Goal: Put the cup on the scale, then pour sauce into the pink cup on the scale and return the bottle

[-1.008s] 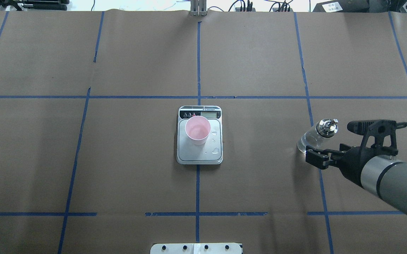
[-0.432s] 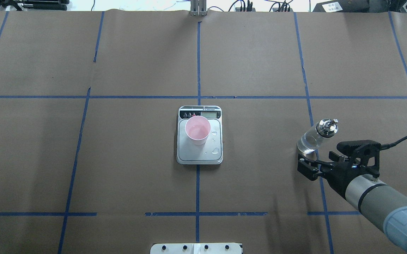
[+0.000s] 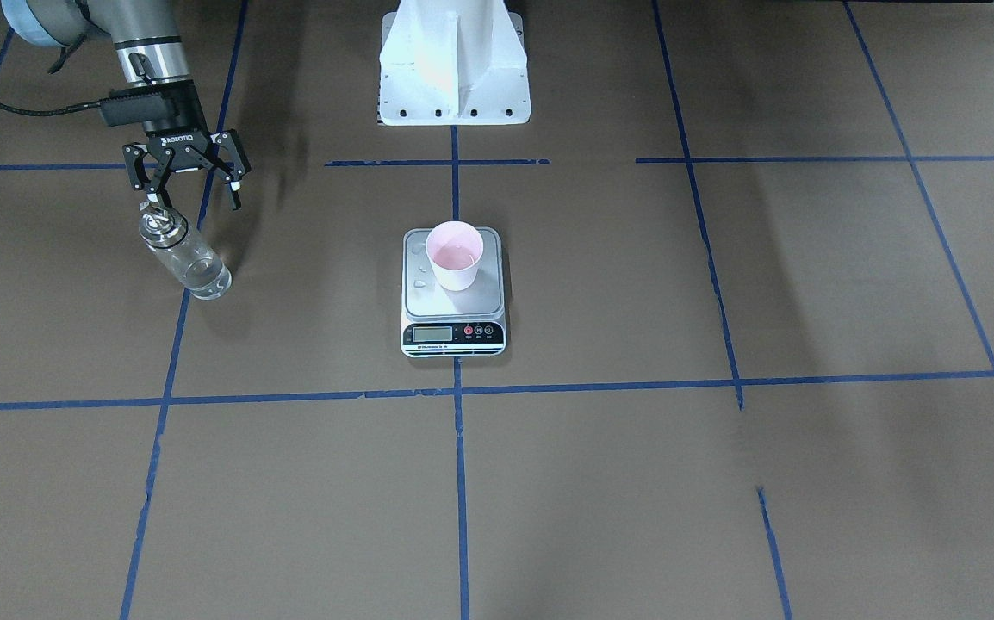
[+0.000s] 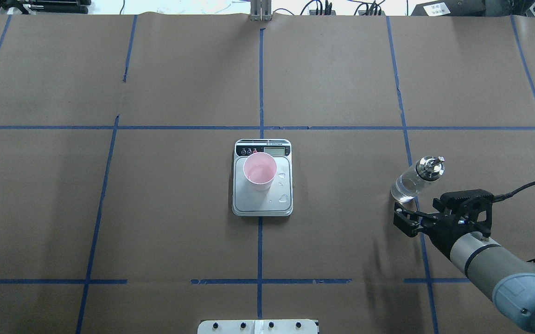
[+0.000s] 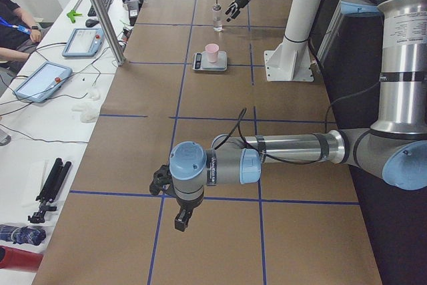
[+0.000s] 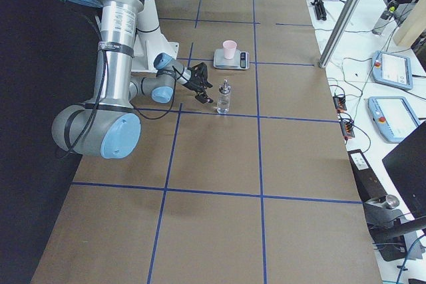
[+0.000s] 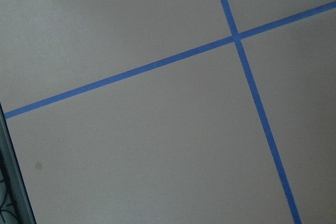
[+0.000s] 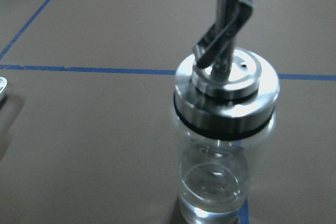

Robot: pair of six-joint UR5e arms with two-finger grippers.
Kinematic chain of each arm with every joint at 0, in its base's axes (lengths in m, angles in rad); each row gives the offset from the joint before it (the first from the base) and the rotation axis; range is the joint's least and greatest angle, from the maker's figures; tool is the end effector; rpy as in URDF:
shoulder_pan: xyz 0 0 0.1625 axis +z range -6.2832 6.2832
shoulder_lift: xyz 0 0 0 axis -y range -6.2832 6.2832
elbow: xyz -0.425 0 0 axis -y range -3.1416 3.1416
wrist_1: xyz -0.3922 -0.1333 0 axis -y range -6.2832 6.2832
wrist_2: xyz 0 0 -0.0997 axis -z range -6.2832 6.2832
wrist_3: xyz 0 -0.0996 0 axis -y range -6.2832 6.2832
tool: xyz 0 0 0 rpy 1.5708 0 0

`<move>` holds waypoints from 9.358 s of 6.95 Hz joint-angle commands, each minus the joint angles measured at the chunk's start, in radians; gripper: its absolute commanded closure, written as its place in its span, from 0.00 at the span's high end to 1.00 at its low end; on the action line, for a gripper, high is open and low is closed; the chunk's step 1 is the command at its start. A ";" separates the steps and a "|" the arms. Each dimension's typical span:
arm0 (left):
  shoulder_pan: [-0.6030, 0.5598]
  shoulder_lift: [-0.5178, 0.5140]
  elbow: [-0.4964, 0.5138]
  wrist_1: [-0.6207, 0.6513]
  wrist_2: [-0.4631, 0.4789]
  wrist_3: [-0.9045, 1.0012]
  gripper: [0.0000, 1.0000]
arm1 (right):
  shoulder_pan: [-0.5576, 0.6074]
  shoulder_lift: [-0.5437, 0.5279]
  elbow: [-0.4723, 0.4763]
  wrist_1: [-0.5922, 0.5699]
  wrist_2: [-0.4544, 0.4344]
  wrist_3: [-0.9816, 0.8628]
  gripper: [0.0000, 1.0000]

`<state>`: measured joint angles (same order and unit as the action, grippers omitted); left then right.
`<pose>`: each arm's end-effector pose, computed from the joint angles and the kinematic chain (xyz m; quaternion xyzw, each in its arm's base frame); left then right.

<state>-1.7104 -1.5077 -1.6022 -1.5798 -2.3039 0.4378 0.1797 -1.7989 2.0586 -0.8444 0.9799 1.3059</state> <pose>-0.1305 -0.4494 0.6753 0.0919 0.3466 0.1346 0.9238 -0.3666 -0.2585 0.4383 0.3500 -0.3851 0.1018 0.8478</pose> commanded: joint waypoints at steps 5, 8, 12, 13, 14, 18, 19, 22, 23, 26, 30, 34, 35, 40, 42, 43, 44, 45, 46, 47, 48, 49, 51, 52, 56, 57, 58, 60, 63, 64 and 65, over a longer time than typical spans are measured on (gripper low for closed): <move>0.000 0.003 -0.008 0.004 -0.005 -0.001 1.00 | 0.084 0.024 -0.029 0.002 -0.017 -0.069 1.00; 0.000 0.004 -0.013 0.004 -0.006 -0.002 1.00 | 0.101 0.027 -0.038 0.007 -0.018 -0.097 1.00; 0.000 0.004 -0.013 0.004 -0.005 -0.002 1.00 | 0.101 0.027 -0.057 0.008 -0.018 -0.093 1.00; 0.000 0.004 -0.012 0.003 -0.005 -0.002 1.00 | 0.104 0.076 -0.083 0.008 -0.018 -0.096 1.00; 0.000 0.004 -0.012 0.004 -0.005 -0.002 1.00 | 0.107 0.164 -0.153 0.008 -0.021 -0.096 1.00; 0.000 0.004 -0.012 0.004 -0.005 -0.002 1.00 | 0.113 0.159 -0.169 0.010 -0.021 -0.097 1.00; 0.000 0.004 -0.012 0.004 -0.006 -0.002 1.00 | 0.115 0.156 -0.166 0.010 -0.026 -0.096 0.57; 0.000 0.004 -0.013 0.004 -0.006 -0.001 1.00 | 0.130 0.151 -0.121 0.018 -0.064 -0.096 0.00; -0.002 0.006 -0.013 0.004 -0.006 -0.001 1.00 | 0.150 0.153 -0.106 0.016 -0.063 -0.120 0.00; -0.002 0.010 -0.005 0.009 -0.008 -0.002 1.00 | 0.185 0.209 -0.101 0.015 -0.056 -0.323 0.00; 0.023 0.010 -0.073 -0.003 -0.088 -0.340 1.00 | 0.221 0.256 -0.104 -0.004 -0.029 -0.454 0.00; 0.029 0.017 -0.074 -0.029 -0.088 -0.340 1.00 | 0.201 0.543 -0.097 -0.612 -0.163 -0.616 0.00; 0.032 0.017 -0.076 -0.029 -0.088 -0.340 1.00 | 0.141 0.637 -0.107 -0.769 -0.246 -0.614 0.00; 0.035 0.017 -0.076 -0.029 -0.088 -0.340 1.00 | 0.041 0.727 -0.227 -0.968 -0.588 -0.834 0.00; 0.037 0.015 -0.079 -0.028 -0.086 -0.340 1.00 | 0.038 0.737 -0.229 -1.111 -0.622 -0.843 0.00; 0.046 0.015 -0.079 -0.028 -0.086 -0.340 1.00 | 0.038 0.739 -0.233 -1.171 -0.645 -0.843 0.00; 0.048 0.017 -0.081 -0.028 -0.086 -0.340 1.00 | 0.038 0.736 -0.247 -1.189 -0.679 -0.843 0.00; 0.055 0.015 -0.081 -0.028 -0.086 -0.340 1.00 | 0.038 0.743 -0.264 -1.191 -0.723 -0.843 0.00; 0.055 0.015 -0.081 -0.028 -0.086 -0.340 1.00 | 0.037 0.744 -0.279 -1.191 -0.731 -0.862 0.00; 0.057 0.015 -0.081 -0.028 -0.086 -0.340 1.00 | 0.027 0.745 -0.287 -1.191 -0.771 -0.879 0.00; 0.057 0.015 -0.081 -0.028 -0.086 -0.340 1.00 | 0.023 0.742 -0.290 -1.191 -0.776 -0.881 0.00; 0.058 0.015 -0.081 -0.028 -0.086 -0.340 1.00 | 0.023 0.741 -0.293 -1.191 -0.777 -0.883 0.00; 0.058 0.015 -0.081 -0.028 -0.086 -0.340 1.00 | 0.021 0.747 -0.295 -1.191 -0.802 -0.936 0.00; 0.058 0.015 -0.081 -0.026 -0.086 -0.340 1.00 | 0.021 0.747 -0.295 -1.191 -0.802 -0.939 0.00; 0.060 0.015 -0.081 -0.026 -0.086 -0.340 1.00 | 0.021 0.747 -0.293 -1.191 -0.822 -0.967 0.00; 0.060 0.015 -0.081 -0.026 -0.086 -0.340 1.00 | 0.021 0.747 -0.293 -1.191 -0.823 -0.967 0.00; 0.060 0.015 -0.081 -0.026 -0.086 -0.340 1.00 | 0.023 0.747 -0.295 -1.191 -0.823 -0.967 0.00; 0.060 0.015 -0.081 -0.026 -0.086 -0.340 1.00 | 0.023 0.747 -0.293 -1.191 -0.823 -0.967 0.00; 0.061 0.015 -0.081 -0.026 -0.086 -0.340 1.00 | 0.023 0.747 -0.295 -1.191 -0.823 -0.967 0.00; 0.060 0.015 -0.081 -0.026 -0.086 -0.340 1.00 | 0.023 0.747 -0.295 -1.191 -0.823 -0.967 0.00; 0.061 0.015 -0.081 -0.028 -0.086 -0.340 1.00 | 0.023 0.747 -0.295 -1.191 -0.823 -0.967 0.00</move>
<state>-1.6497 -1.4926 -1.6828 -1.6064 -2.3899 0.0982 0.2025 -1.0523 1.7641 -2.0356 0.1565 0.3390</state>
